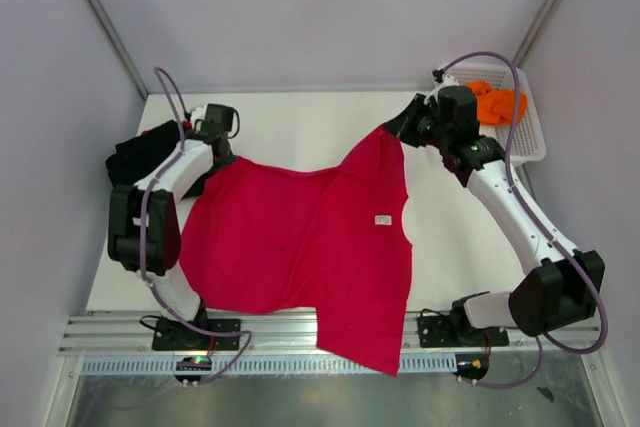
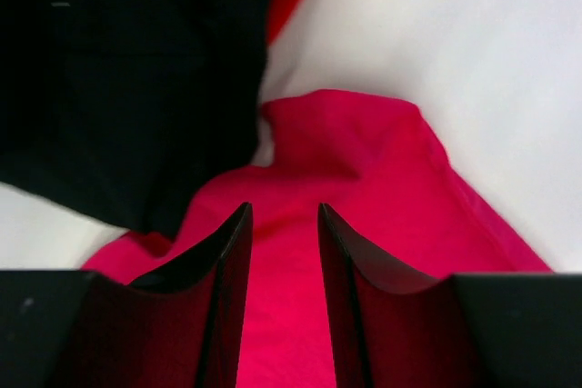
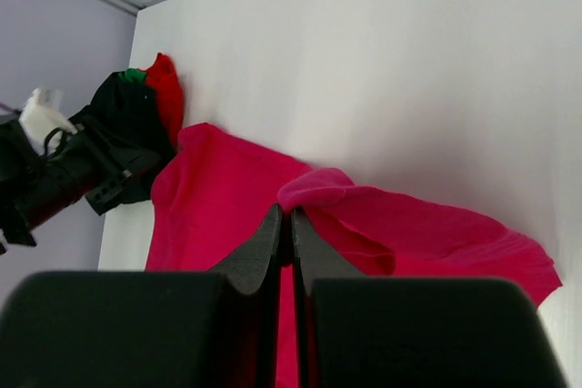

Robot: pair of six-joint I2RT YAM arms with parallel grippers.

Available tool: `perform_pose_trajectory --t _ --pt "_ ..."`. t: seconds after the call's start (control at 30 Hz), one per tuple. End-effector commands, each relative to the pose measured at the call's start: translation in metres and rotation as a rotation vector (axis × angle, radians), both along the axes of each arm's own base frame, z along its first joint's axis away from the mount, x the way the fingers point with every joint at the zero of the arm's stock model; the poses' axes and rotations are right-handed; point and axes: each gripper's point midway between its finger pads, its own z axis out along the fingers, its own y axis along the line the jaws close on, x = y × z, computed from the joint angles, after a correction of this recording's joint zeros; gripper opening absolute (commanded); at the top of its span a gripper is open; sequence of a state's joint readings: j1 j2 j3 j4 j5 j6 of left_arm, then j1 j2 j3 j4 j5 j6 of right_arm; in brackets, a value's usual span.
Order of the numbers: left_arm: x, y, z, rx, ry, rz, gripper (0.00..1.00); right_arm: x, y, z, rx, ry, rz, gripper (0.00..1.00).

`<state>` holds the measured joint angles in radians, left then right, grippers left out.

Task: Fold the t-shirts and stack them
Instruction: Flatten out the tshirt

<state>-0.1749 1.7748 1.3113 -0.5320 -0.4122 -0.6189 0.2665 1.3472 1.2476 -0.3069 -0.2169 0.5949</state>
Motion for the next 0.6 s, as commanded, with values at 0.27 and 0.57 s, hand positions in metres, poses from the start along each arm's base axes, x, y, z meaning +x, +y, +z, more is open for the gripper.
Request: perform_pose_trajectory --t 0.27,0.57 --pt "-0.015 0.057 0.126 0.167 -0.304 0.300 0.37 0.051 -0.037 -0.021 -0.198 -0.027 -0.201 0.34" --pt "-0.061 0.037 0.168 0.011 -0.303 0.226 0.37 0.033 -0.044 -0.022 -0.194 0.037 -0.240 0.51"
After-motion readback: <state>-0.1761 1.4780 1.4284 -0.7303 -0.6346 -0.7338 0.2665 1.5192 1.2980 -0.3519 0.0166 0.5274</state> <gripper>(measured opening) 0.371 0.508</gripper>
